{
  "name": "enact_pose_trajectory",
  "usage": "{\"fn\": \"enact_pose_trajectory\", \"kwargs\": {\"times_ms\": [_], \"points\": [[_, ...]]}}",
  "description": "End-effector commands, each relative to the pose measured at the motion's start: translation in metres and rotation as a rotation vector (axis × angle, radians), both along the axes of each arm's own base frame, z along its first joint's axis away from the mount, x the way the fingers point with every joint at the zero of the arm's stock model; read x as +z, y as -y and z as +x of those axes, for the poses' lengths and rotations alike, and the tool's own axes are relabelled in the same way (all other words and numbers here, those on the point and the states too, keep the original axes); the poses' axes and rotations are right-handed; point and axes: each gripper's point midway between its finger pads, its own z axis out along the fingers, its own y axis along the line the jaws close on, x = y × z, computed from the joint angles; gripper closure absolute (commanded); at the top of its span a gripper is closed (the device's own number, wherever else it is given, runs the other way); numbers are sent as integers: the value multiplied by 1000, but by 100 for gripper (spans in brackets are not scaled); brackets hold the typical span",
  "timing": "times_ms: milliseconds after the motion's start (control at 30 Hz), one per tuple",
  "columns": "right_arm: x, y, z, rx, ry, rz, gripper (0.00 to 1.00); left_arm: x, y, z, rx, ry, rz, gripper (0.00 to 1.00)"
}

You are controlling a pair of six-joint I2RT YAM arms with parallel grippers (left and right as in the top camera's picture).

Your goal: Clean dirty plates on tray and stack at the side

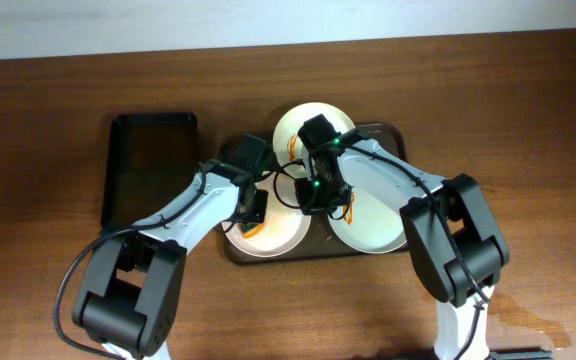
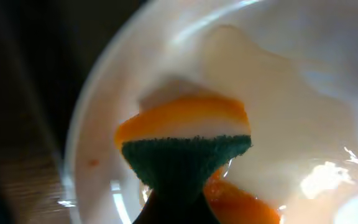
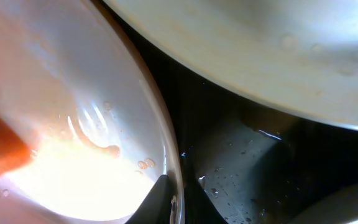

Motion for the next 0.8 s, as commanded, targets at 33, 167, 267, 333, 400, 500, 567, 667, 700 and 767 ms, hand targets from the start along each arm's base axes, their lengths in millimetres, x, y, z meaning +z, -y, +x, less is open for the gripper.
{"fn": "enact_pose_trajectory", "kwargs": {"times_ms": [33, 167, 267, 333, 400, 500, 567, 667, 700, 767], "points": [[-10, 6, -7, 16, -18, -34, 89, 25, -43, 19, 49, 58, 243, 100], [-10, 5, -7, 16, -17, -34, 89, 73, -13, 37, 37, 66, 108, 100], [-10, 5, -7, 16, -17, -34, 89, 68, 40, 23, -19, -33, -188, 100], [-10, 5, -7, 16, -17, -34, 89, 61, 42, 25, -17, -30, -198, 100], [-10, 5, -7, 16, -17, -34, 89, 35, 50, 19, -21, -87, -232, 100], [-10, 5, -7, 16, -16, -34, 89, -6, 48, 10, -10, -172, -207, 100], [-10, 5, -7, 16, -17, -34, 89, -26, 33, 9, 5, -190, -116, 100], [-10, 5, -7, 16, -17, -34, 89, -24, -26, 17, 32, -118, 221, 100], [-10, 5, -7, 16, -16, -34, 89, -18, -44, 19, 35, -95, 327, 100], [-10, 5, -6, 16, -14, -32, 89, -5, -68, 20, 44, -64, 474, 100]]}}
